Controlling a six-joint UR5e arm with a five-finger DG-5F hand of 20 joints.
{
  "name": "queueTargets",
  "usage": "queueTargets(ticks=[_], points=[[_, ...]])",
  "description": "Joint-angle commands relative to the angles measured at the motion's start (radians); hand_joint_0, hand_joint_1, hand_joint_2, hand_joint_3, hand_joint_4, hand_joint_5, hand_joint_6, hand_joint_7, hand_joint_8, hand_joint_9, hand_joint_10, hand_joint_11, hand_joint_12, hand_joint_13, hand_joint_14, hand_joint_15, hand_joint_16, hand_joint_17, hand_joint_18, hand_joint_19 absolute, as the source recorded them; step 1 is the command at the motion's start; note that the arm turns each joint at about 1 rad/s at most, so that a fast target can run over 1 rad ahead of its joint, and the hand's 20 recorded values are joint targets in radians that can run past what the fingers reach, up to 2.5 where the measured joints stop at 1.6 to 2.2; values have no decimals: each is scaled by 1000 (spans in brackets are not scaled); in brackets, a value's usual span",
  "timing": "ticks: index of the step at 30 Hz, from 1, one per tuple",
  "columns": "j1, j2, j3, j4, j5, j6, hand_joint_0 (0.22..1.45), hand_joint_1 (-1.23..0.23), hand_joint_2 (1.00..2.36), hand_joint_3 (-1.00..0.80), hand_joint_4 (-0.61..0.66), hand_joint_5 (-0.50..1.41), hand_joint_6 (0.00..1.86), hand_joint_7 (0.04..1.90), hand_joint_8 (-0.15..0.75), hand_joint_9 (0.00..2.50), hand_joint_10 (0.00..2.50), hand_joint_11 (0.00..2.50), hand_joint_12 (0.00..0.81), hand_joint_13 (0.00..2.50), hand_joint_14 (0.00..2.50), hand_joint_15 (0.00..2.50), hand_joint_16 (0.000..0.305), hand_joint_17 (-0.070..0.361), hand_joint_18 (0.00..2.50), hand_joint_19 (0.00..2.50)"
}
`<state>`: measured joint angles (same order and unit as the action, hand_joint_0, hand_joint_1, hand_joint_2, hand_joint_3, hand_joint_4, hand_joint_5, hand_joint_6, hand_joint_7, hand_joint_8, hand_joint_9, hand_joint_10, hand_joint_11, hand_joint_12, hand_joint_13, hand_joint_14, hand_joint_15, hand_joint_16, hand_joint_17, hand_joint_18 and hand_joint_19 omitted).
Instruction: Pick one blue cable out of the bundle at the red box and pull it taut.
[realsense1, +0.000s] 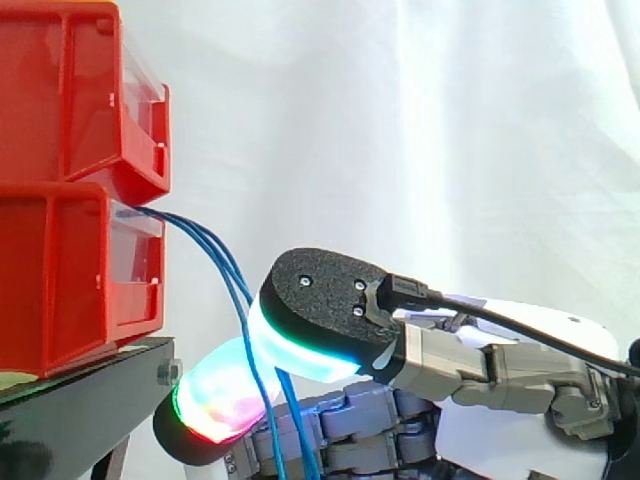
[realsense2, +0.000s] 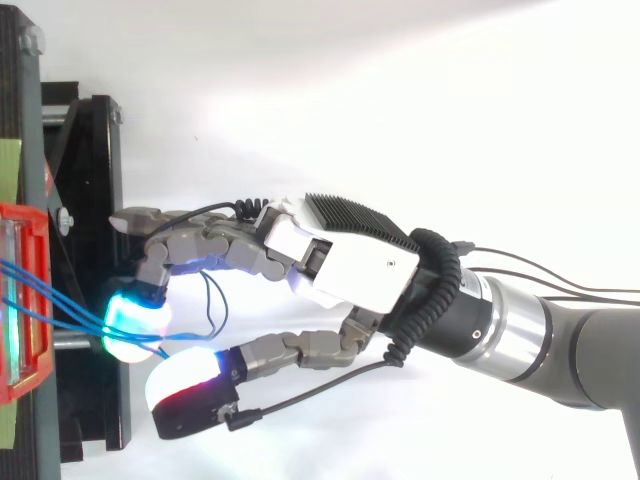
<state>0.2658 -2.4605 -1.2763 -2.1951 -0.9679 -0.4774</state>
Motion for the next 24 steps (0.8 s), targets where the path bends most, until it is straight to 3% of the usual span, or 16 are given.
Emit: queueTargets(ticks=[1, 10, 17, 21, 24], points=[[1, 0, 0, 0, 0, 0, 611, -612, 1010, -385, 421, -57, 504, 1159, 329, 936, 15, 576, 393, 397, 0, 67, 47, 105, 348, 121], [0, 0, 0, 0, 0, 0, 608, -608, 1017, -269, 261, -54, 502, 1342, 343, 928, 16, 619, 389, 388, 1, 73, 46, 103, 334, 122], [0, 0, 0, 0, 0, 2, 597, -614, 1020, -195, 228, -56, 513, 1420, 354, 911, 18, 635, 391, 381, 2, 74, 46, 103, 334, 117], [0, 0, 0, 0, 2, 3, 593, -633, 1019, -204, 244, -64, 532, 1383, 349, 896, 16, 653, 394, 377, 3, 77, 46, 103, 329, 121], [0, 0, 0, 0, -2, 5, 550, -663, 1012, -339, 243, -69, 534, 1345, 356, 892, 16, 641, 402, 377, 2, 82, 47, 107, 323, 118]])
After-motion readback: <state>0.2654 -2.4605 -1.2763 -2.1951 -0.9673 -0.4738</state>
